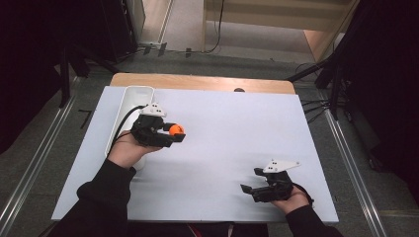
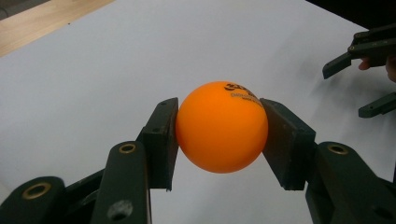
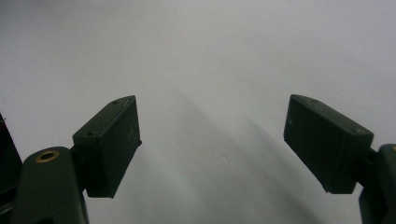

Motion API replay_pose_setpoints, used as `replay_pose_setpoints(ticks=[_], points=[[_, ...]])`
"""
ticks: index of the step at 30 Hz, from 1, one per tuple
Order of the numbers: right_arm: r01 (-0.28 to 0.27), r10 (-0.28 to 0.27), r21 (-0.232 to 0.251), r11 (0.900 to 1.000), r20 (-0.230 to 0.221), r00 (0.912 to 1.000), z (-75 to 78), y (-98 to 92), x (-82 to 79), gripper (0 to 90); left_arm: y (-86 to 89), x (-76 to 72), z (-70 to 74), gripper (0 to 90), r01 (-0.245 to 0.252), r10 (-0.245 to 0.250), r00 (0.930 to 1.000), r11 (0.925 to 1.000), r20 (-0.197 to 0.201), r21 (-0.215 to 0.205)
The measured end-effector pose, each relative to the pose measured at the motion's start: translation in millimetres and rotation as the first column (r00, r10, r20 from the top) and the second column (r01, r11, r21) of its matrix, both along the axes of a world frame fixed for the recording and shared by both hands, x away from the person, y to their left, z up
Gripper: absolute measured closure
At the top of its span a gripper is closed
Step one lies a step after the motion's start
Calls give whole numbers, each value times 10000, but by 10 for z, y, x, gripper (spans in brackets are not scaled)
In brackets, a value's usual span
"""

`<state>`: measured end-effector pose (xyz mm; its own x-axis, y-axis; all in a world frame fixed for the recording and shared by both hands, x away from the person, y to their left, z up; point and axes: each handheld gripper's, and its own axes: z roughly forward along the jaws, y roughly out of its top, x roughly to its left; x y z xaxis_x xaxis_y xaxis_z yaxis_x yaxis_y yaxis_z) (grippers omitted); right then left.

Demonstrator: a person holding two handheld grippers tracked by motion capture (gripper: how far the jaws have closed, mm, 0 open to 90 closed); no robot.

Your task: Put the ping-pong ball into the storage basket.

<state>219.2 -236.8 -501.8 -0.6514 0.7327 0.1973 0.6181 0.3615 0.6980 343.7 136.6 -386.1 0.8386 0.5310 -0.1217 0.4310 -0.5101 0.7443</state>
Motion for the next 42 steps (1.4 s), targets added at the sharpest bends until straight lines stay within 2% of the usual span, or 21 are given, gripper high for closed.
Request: replay_pose_setpoints(ticks=[9,16,19,42], points=[[-5,5,-18,10000,40,10000,-2,-2,4,174,90,37,22,502,-460,460,9989,9989,21,-73],[1,-1,-18,10000,40,10000,-2,-2,3,174,150,59,38,502,-627,627,9979,9980,129,13],[1,0,-18,10000,39,10000,-2,-2,3,174,173,69,38,502,-757,755,9968,9971,255,73],[32,-32,2,10000,41,10000,-1,0,1,174,318,141,37,502,-1612,1612,9866,9869,247,-12]])
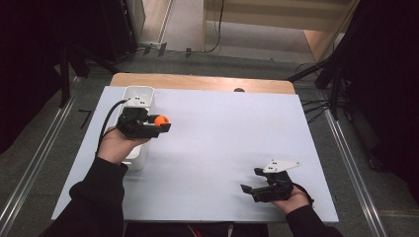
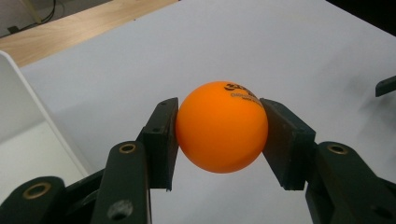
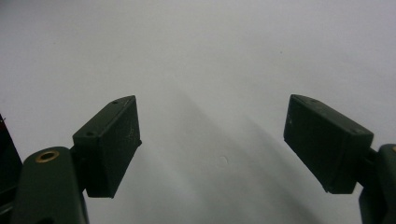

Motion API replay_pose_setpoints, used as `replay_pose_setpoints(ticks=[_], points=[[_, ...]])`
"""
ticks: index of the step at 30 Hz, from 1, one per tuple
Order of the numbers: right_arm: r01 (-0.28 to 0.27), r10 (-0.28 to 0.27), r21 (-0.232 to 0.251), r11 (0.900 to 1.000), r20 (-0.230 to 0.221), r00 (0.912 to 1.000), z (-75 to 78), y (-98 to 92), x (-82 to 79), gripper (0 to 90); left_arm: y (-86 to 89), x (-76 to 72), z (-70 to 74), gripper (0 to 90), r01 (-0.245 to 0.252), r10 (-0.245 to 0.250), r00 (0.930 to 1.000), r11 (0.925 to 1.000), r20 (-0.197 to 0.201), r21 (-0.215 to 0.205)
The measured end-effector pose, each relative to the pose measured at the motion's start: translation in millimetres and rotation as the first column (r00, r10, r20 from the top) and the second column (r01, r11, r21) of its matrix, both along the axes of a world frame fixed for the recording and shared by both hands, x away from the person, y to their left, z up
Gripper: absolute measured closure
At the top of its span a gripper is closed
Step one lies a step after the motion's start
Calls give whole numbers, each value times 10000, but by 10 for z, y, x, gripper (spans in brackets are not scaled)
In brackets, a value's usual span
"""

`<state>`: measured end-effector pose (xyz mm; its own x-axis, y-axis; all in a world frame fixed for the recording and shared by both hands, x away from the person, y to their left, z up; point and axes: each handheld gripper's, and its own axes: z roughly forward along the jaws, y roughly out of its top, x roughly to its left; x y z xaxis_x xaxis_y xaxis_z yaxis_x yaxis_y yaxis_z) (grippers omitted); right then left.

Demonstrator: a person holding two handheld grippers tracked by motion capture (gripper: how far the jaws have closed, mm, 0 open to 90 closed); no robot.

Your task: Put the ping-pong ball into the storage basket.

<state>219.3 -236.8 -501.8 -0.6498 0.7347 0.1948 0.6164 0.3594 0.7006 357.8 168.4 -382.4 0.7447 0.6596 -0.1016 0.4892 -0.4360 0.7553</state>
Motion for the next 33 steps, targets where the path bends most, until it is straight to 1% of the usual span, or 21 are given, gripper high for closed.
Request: replay_pose_setpoints(ticks=[3,5,6,10,17,20,21,22,25,26,33], points=[[-17,17,-14,10000,6,10000,0,-1,0,174,20,8,4,502,-110,110,9999,9999,28,76],[-17,17,-13,10000,5,10000,-1,-1,1,174,30,15,4,502,-273,273,9996,9996,55,99],[-7,7,5,10000,-1,10000,-1,0,0,174,33,17,5,502,-373,373,9993,9993,-13,34],[-22,22,9,10000,-16,10000,2,-1,0,174,66,36,3,502,-573,572,9983,9983,52,56],[-23,23,-6,10000,1,10000,-1,-1,0,174,122,63,-8,502,-966,964,9951,9953,208,99],[-17,17,-5,10000,0,10000,-1,-1,1,174,145,71,-7,502,-1090,1088,9938,9940,210,86],[-35,35,-16,10000,-11,10000,0,-2,1,174,149,72,-8,502,-1204,1203,9924,9927,255,48],[-36,36,-23,10000,-9,10000,0,-2,1,174,157,74,-7,502,-1287,1284,9913,9916,277,102],[-18,18,-7,10000,3,10000,-1,-1,1,174,179,86,-7,502,-1459,1457,9889,9893,290,60],[-21,21,-8,10000,5,10000,-1,-1,1,174,184,85,-8,502,-1583,1581,9870,9874,297,53],[-38,38,-17,10000,-10,10000,0,-2,1,174,236,108,-19,502,-1881,1879,9816,9822,336,21]])
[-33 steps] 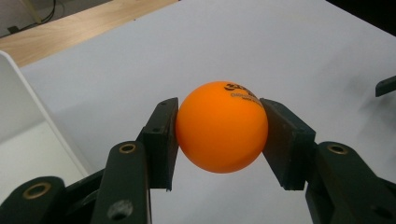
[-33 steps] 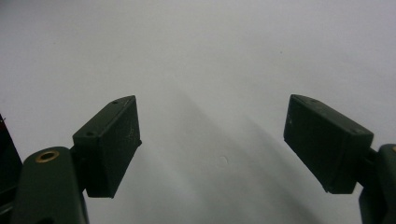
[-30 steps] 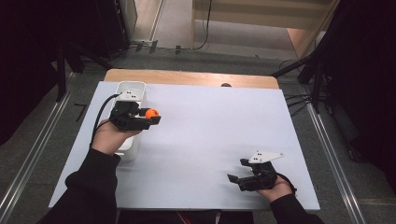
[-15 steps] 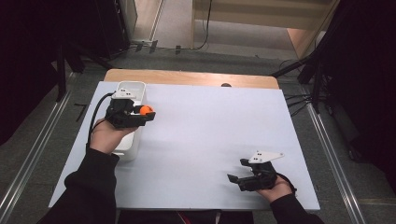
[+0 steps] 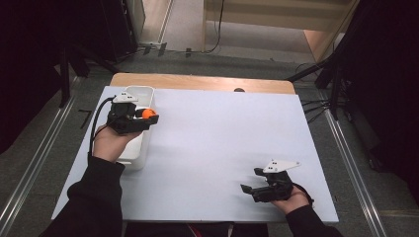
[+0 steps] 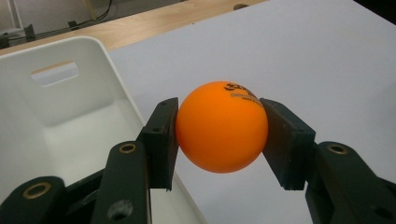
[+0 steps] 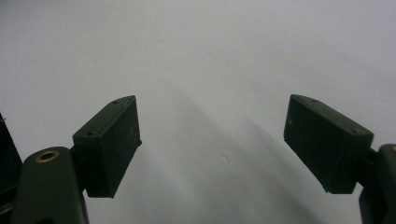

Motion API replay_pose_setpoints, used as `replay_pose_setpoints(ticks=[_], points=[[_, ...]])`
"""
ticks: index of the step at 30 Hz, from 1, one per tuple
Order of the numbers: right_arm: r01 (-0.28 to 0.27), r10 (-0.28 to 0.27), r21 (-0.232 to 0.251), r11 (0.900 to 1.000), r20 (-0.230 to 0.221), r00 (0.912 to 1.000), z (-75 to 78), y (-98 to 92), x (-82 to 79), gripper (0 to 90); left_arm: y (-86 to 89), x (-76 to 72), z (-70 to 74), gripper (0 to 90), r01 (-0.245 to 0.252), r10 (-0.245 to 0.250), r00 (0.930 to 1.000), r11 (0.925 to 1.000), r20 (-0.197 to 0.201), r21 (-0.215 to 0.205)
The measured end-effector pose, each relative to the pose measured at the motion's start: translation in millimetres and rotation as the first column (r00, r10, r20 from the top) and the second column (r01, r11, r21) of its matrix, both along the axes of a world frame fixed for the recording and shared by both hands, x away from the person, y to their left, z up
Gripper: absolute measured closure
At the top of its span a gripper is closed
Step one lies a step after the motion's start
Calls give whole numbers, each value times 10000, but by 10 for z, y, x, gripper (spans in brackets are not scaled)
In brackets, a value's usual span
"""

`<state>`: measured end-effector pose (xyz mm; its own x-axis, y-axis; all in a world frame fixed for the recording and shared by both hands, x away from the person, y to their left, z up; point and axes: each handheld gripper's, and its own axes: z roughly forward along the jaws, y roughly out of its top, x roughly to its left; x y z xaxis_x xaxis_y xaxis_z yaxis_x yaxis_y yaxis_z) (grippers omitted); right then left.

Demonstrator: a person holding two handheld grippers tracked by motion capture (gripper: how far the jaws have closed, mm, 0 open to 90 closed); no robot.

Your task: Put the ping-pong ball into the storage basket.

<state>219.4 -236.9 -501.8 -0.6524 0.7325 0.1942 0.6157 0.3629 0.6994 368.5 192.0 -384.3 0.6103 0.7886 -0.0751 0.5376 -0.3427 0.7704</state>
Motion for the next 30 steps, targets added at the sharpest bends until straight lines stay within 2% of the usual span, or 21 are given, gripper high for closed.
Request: replay_pose_setpoints(ticks=[13,20,27,30], points=[[5,-5,0,10000,-29,10000,0,1,-1,174,98,41,-14,502,-594,594,9982,9982,54,-14],[8,-8,13,10000,-42,10000,2,4,-3,174,149,58,-26,502,-883,880,9958,9961,247,79],[-3,3,14,10000,-45,10000,2,4,-4,174,179,76,-42,502,-1217,1213,9923,9924,235,178],[-3,3,18,10000,-43,10000,2,4,-3,174,198,87,-45,502,-1348,1346,9907,9909,191,64]])
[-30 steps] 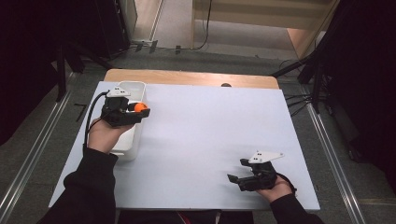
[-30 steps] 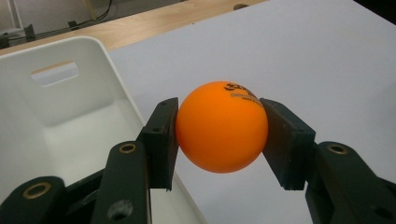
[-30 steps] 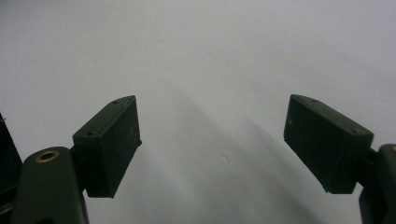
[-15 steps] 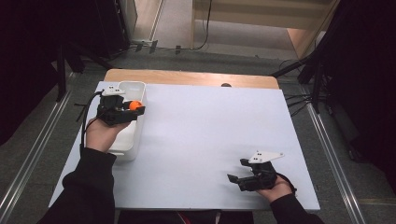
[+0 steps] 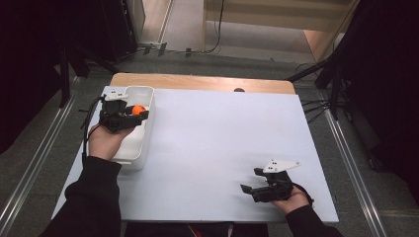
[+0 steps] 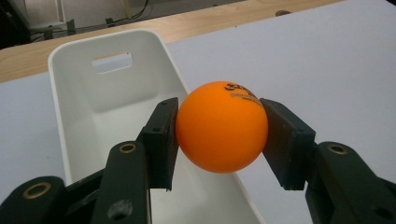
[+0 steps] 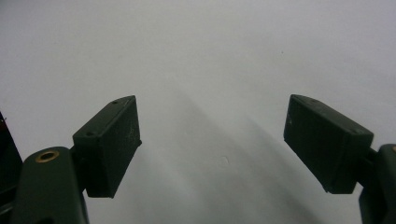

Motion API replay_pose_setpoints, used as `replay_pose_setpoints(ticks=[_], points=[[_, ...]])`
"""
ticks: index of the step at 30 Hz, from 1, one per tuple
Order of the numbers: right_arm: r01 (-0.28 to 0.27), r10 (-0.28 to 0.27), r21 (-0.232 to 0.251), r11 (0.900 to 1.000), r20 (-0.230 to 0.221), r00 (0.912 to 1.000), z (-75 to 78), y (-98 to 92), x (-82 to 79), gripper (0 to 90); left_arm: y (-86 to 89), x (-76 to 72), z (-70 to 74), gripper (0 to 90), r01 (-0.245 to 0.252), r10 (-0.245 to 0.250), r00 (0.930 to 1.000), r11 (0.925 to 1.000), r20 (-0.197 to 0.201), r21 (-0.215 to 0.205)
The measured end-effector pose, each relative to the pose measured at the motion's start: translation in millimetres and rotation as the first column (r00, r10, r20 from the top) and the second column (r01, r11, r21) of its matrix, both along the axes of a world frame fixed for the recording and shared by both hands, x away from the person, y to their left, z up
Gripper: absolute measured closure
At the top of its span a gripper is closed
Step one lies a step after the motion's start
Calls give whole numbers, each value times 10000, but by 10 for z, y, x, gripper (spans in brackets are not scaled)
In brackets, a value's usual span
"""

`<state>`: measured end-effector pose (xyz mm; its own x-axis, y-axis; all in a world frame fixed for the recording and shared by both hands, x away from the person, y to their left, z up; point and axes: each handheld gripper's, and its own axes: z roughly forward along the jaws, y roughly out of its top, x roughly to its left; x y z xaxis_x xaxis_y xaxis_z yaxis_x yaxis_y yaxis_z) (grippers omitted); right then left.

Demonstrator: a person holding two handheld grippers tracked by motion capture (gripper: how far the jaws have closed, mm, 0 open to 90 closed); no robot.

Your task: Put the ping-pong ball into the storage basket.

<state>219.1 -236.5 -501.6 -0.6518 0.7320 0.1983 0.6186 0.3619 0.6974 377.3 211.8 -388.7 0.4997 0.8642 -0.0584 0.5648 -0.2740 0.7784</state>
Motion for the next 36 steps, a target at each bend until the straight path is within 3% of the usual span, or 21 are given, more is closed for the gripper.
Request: replay_pose_setpoints(ticks=[12,26,36], points=[[-6,6,-8,10000,5,10000,0,-3,3,174,73,66,-44,502,-872,874,9961,9961,101,-166],[10,-10,-40,10000,0,10000,-2,2,2,174,78,151,-111,502,-1274,1274,9918,9918,42,-104],[20,-20,-35,10000,11,10000,-4,4,2,174,108,209,-158,502,-1511,1510,9885,9875,-61,-444]])
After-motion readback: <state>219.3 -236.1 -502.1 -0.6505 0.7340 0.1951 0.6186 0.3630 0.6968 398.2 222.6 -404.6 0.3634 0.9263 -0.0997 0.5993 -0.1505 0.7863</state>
